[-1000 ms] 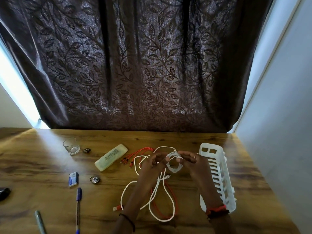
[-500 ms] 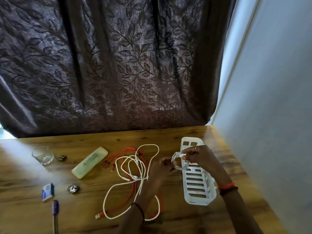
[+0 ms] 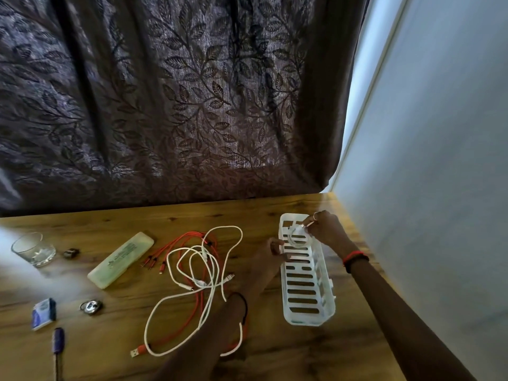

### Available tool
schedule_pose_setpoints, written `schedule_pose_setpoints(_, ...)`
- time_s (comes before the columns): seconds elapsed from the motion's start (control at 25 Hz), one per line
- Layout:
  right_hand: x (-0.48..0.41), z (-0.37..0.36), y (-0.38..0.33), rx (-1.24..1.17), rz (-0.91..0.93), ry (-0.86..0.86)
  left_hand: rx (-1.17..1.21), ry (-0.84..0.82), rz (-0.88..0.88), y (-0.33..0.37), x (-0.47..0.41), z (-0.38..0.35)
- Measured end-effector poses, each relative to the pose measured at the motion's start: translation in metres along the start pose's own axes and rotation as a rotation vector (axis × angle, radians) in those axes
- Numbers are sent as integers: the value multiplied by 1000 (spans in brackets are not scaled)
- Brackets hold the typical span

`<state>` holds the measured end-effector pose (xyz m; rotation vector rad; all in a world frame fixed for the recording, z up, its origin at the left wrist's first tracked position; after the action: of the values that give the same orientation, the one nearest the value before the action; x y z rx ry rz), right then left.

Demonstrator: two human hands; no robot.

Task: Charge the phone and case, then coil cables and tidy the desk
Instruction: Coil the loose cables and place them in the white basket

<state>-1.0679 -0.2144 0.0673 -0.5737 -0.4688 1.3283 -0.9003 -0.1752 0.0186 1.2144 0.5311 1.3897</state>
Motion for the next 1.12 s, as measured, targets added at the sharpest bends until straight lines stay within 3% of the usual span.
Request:
schedule_pose_setpoints(0.28, -38, -44, 13, 303, 116, -152, 61, -39, 105, -10, -6, -5)
schedule_pose_setpoints(0.44, -49, -58, 17, 360, 115, -149, 82, -57, 116, -14, -9, -3)
schedule_pose_setpoints(0.56, -40, -48, 10, 228, 101, -64, 94, -63, 110, -18, -10, -2)
schedule_pose_setpoints(0.8, 49, -31, 10, -164, 50, 295, 39, -73, 48, -22, -7, 3)
schedule_pose_setpoints(0.96, 83, -49, 31, -330, -66, 256, -61, -18, -29, -20, 2, 9)
schedule_pose_setpoints(1.12, 79, -58, 27, -349, -61, 224, -69, 36, -52, -20, 3, 15)
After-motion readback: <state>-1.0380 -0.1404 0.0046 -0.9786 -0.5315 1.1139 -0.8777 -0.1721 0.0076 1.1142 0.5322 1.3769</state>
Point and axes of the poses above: each hand's wrist, its own x-axis away from the middle knuckle, its own z-axis out of the back of the hand, y = z × x, the point moved 4 cm from there along -x, towards the middle knuckle, and after that the axes turned 8 degrees about -x, right-handed, at the moved point
